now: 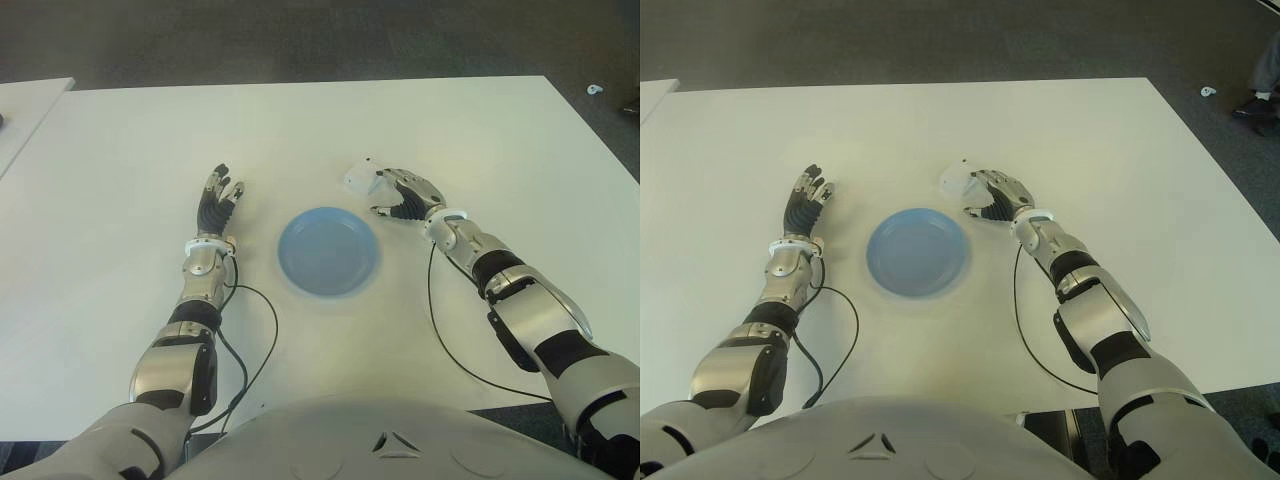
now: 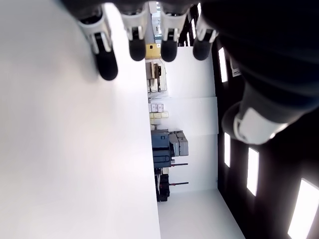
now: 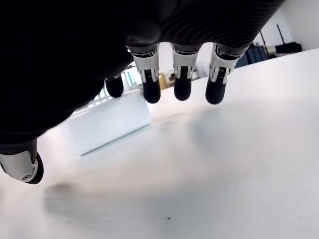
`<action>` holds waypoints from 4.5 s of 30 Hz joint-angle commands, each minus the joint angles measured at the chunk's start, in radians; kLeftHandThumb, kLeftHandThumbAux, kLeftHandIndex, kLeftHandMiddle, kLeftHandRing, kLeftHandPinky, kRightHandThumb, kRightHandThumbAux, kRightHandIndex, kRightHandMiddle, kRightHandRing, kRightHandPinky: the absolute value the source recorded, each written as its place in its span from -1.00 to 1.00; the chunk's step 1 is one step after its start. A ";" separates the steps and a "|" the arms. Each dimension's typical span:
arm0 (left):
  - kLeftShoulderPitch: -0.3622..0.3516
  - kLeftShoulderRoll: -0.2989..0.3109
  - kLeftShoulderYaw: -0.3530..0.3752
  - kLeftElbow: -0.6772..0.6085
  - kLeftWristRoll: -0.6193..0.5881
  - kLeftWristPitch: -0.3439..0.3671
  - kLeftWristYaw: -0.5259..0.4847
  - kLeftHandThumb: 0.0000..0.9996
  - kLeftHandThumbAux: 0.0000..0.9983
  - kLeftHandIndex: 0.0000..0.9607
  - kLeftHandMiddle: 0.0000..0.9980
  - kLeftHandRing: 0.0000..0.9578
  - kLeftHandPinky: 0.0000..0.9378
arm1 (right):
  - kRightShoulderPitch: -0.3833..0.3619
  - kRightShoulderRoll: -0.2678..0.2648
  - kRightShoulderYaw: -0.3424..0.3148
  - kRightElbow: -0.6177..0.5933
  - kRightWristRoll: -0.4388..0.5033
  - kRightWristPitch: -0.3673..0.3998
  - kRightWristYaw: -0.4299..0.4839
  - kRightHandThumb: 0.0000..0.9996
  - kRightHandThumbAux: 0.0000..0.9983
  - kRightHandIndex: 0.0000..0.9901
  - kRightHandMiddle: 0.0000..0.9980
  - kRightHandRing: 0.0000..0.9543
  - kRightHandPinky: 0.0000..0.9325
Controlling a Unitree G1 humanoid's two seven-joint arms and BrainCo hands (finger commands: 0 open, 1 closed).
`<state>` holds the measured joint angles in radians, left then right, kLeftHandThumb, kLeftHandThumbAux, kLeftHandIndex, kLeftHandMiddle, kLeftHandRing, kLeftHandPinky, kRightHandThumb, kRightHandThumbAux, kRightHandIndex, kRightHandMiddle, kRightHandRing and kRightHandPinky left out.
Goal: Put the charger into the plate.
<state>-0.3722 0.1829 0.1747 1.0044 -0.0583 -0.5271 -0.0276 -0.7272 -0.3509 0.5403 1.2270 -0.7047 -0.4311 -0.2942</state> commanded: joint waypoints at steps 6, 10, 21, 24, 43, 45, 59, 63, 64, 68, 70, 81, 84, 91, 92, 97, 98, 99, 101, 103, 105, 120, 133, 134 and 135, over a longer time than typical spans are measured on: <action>0.033 -0.014 -0.015 0.006 0.011 0.045 -0.007 -1.00 0.17 -1.00 -0.94 -0.97 -0.95 | 0.029 0.023 0.031 0.026 -0.018 -0.005 0.012 -1.00 -0.12 -1.00 -1.00 -1.00 -1.00; 0.032 -0.016 -0.015 0.005 0.011 0.047 -0.008 -1.00 0.17 -1.00 -0.94 -0.97 -0.95 | 0.030 0.028 0.043 0.022 -0.026 -0.007 -0.006 -1.00 -0.11 -1.00 -1.00 -1.00 -1.00; 0.033 -0.023 -0.018 -0.008 0.014 0.057 0.000 -1.00 0.16 -1.00 -0.94 -0.97 -0.95 | 0.027 0.030 0.068 0.013 -0.030 -0.002 -0.041 -1.00 -0.07 -1.00 -1.00 -1.00 -1.00; 0.033 -0.024 -0.018 -0.008 0.013 0.056 0.001 -1.00 0.16 -1.00 -0.94 -0.97 -0.95 | 0.028 0.027 0.072 0.008 -0.030 0.001 -0.041 -1.00 -0.05 -1.00 -1.00 -1.00 -1.00; 0.040 -0.029 -0.020 -0.023 0.008 0.060 -0.001 -1.00 0.16 -1.00 -0.95 -0.98 -0.95 | 0.130 -0.164 0.062 -0.201 -0.036 -0.011 -0.004 -1.00 0.01 -1.00 -1.00 -1.00 -1.00; 0.042 -0.029 -0.020 -0.025 0.007 0.059 -0.002 -1.00 0.16 -1.00 -0.96 -0.98 -0.95 | 0.170 -0.215 0.049 -0.288 -0.035 -0.009 0.019 -1.00 0.03 -1.00 -1.00 -1.00 -1.00; 0.049 -0.027 -0.022 -0.041 0.006 0.061 -0.005 -1.00 0.15 -1.00 -0.96 -0.98 -0.96 | 0.485 -0.447 -0.087 -0.840 -0.041 0.058 0.154 -1.00 0.00 -1.00 -0.96 -1.00 -1.00; 0.048 -0.025 -0.022 -0.038 0.006 0.064 -0.008 -1.00 0.15 -1.00 -0.96 -0.99 -0.96 | 0.559 -0.482 -0.130 -0.931 -0.034 0.049 0.175 -1.00 0.01 -1.00 -0.95 -0.99 -1.00; 0.048 -0.024 -0.022 -0.038 0.006 0.064 -0.008 -1.00 0.14 -1.00 -0.96 -0.99 -0.96 | 0.569 -0.485 -0.138 -0.943 -0.033 0.048 0.181 -1.00 0.01 -1.00 -0.94 -0.99 -1.00; 0.047 -0.021 -0.023 -0.035 0.009 0.064 -0.007 -1.00 0.14 -1.00 -0.96 -0.99 -0.97 | 0.601 -0.490 -0.164 -0.979 -0.032 0.036 0.195 -1.00 0.01 -1.00 -0.94 -0.99 -1.00; 0.047 -0.020 -0.024 -0.034 0.010 0.065 -0.006 -1.00 0.14 -1.00 -0.96 -0.99 -0.97 | 0.621 -0.495 -0.175 -0.997 -0.033 0.024 0.197 -1.00 0.00 -1.00 -0.95 -1.00 -1.00; 0.041 -0.013 -0.025 -0.026 0.010 0.071 -0.008 -1.00 0.12 -1.00 -0.97 -1.00 -0.98 | 0.662 -0.495 -0.214 -1.052 -0.048 -0.021 0.206 -1.00 0.01 -1.00 -0.97 -1.00 -1.00; 0.040 -0.013 -0.025 -0.024 0.010 0.070 -0.008 -1.00 0.11 -1.00 -0.97 -1.00 -0.98 | 0.667 -0.492 -0.223 -1.058 -0.048 -0.027 0.209 -1.00 0.01 -1.00 -0.97 -1.00 -1.00; 0.037 -0.014 -0.027 -0.017 0.012 0.067 -0.006 -1.00 0.11 -1.00 -0.97 -1.00 -0.98 | 0.666 -0.483 -0.234 -1.059 -0.052 -0.035 0.211 -1.00 0.02 -1.00 -0.98 -1.00 -1.00; 0.036 -0.014 -0.027 -0.017 0.012 0.067 -0.005 -1.00 0.11 -1.00 -0.97 -1.00 -0.98 | 0.665 -0.482 -0.234 -1.058 -0.053 -0.037 0.210 -1.00 0.02 -1.00 -0.98 -1.00 -1.00; 0.034 -0.014 -0.028 -0.015 0.013 0.069 -0.002 -1.00 0.12 -1.00 -0.97 -1.00 -0.98 | 0.656 -0.474 -0.237 -1.047 -0.070 -0.047 0.191 -1.00 0.01 -1.00 -0.98 -1.00 -1.00; 0.032 -0.014 -0.028 -0.013 0.013 0.070 -0.001 -1.00 0.12 -1.00 -0.97 -1.00 -0.98 | 0.651 -0.470 -0.236 -1.043 -0.078 -0.047 0.181 -1.00 0.01 -1.00 -0.99 -1.00 -1.00; 0.031 -0.014 -0.028 -0.012 0.013 0.070 -0.001 -1.00 0.12 -1.00 -0.97 -1.00 -0.97 | 0.647 -0.466 -0.235 -1.040 -0.084 -0.047 0.175 -1.00 0.00 -1.00 -0.99 -1.00 -1.00; 0.027 -0.013 -0.028 -0.008 0.012 0.070 -0.002 -1.00 0.13 -1.00 -0.97 -1.00 -0.97 | 0.633 -0.456 -0.231 -1.030 -0.097 -0.043 0.166 -1.00 -0.01 -1.00 -1.00 -1.00 -1.00; 0.025 -0.014 -0.028 -0.004 0.012 0.069 -0.003 -1.00 0.13 -1.00 -0.97 -1.00 -0.97 | 0.593 -0.431 -0.218 -1.003 -0.115 -0.032 0.162 -1.00 -0.01 -1.00 -1.00 -1.00 -1.00; 0.023 -0.015 -0.029 -0.001 0.013 0.067 -0.003 -1.00 0.13 -1.00 -0.97 -1.00 -0.97 | 0.520 -0.385 -0.195 -0.947 -0.139 -0.011 0.165 -1.00 -0.01 -1.00 -1.00 -1.00 -1.00; 0.005 -0.028 -0.043 0.021 0.024 0.063 0.014 -1.00 0.15 -1.00 -0.95 -0.98 -0.95 | 0.276 -0.186 -0.107 -0.719 -0.197 0.063 0.112 -1.00 -0.08 -1.00 -1.00 -1.00 -1.00; 0.002 -0.036 -0.051 0.027 0.034 0.057 0.024 -1.00 0.15 -1.00 -0.95 -0.97 -0.94 | 0.156 -0.085 -0.029 -0.511 -0.219 0.085 0.032 -1.00 -0.09 -1.00 -1.00 -1.00 -1.00; 0.002 -0.036 -0.051 0.028 0.035 0.056 0.024 -1.00 0.15 -1.00 -0.95 -0.97 -0.94 | 0.146 -0.075 -0.021 -0.489 -0.220 0.087 0.025 -1.00 -0.09 -1.00 -1.00 -1.00 -1.00; 0.001 -0.036 -0.051 0.029 0.036 0.055 0.024 -1.00 0.15 -1.00 -0.95 -0.97 -0.94 | 0.139 -0.069 -0.015 -0.473 -0.220 0.088 0.020 -1.00 -0.10 -1.00 -1.00 -1.00 -1.00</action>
<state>-0.3870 0.1633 0.1392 1.0006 -0.0399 -0.5053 -0.0033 -0.5560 -0.4463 0.5018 0.7040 -0.9115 -0.3542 -0.2585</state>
